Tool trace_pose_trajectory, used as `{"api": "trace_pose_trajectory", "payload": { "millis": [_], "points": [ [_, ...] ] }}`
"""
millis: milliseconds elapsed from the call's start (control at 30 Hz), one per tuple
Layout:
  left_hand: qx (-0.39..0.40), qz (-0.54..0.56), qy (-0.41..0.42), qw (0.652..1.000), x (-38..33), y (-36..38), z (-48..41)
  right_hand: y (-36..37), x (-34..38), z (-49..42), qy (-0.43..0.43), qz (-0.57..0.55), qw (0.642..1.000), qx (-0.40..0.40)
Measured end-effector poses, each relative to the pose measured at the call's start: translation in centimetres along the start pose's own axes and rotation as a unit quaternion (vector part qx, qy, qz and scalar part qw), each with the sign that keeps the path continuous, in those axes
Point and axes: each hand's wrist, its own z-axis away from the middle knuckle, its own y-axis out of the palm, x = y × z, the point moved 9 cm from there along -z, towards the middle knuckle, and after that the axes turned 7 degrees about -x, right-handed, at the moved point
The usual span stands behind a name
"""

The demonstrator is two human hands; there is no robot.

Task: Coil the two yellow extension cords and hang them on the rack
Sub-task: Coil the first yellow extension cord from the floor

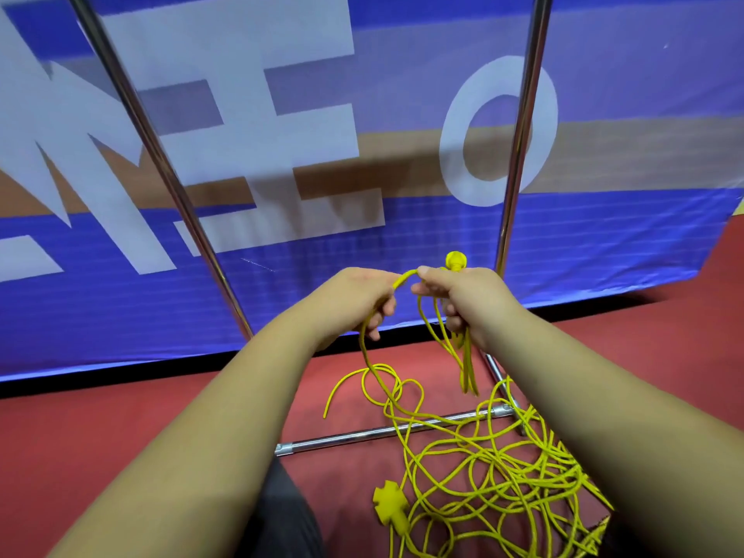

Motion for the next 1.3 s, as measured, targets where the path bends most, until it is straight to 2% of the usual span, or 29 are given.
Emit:
{"api": "trace_pose_trajectory", "payload": {
  "millis": [100,233,300,400,500,567,667,733,800,833,900,967,1067,1200,1300],
  "points": [
    [0.054,-0.036,0.038,0.997,-0.1,1.6,0.4,-0.6,-0.6,-0.5,0.034,-0.041,0.998,-0.022],
    [0.034,0.014,0.036,0.999,-0.2,2.2,0.0,-1.5,-0.8,-1.1,0.067,-0.086,0.993,-0.048],
    [0.100,0.007,0.035,0.994,0.3,3.4,0.2,-1.5,-0.1,-1.3,0.073,-0.110,0.991,-0.033],
    [0.245,-0.091,0.051,0.964,2.6,6.0,0.9,-1.6,1.1,-1.3,0.082,-0.142,0.987,0.003],
    [0.296,-0.243,0.067,0.921,5.3,7.7,1.0,-2.1,2.1,-1.2,0.104,-0.193,0.975,0.025],
    [0.276,-0.259,0.044,0.925,6.0,8.0,0.5,-2.8,2.6,-1.3,0.117,-0.213,0.969,0.034],
    [0.215,-0.169,-0.002,0.962,5.4,7.0,-0.8,-4.3,2.9,-2.3,0.107,-0.189,0.976,0.029],
    [0.131,-0.106,0.002,0.986,3.8,4.9,-1.7,-5.5,2.5,-3.1,0.098,-0.145,0.984,0.013],
    [0.010,0.039,-0.029,0.999,2.6,1.9,-2.3,-6.7,2.0,-3.6,0.095,-0.093,0.991,-0.015],
    [-0.058,0.135,-0.062,0.987,2.8,0.2,-2.7,-7.4,1.7,-3.8,0.094,-0.060,0.993,-0.033],
    [-0.169,0.290,-0.134,0.932,4.2,-2.8,-3.0,-8.6,1.0,-4.0,0.100,0.009,0.993,-0.067],
    [-0.231,0.350,-0.182,0.890,6.0,-4.8,-3.1,-9.2,0.4,-4.2,0.103,0.047,0.990,-0.080],
    [-0.240,0.304,-0.228,0.893,8.3,-5.6,-3.1,-8.7,0.0,-4.3,0.104,0.064,0.991,-0.054],
    [-0.157,0.254,-0.236,0.925,7.8,-3.0,-3.3,-6.9,-0.2,-4.1,0.087,0.092,0.992,0.008],
    [-0.117,0.272,-0.213,0.931,6.0,-0.4,-3.1,-5.1,-0.6,-3.3,0.086,0.090,0.991,0.041]
  ]
}}
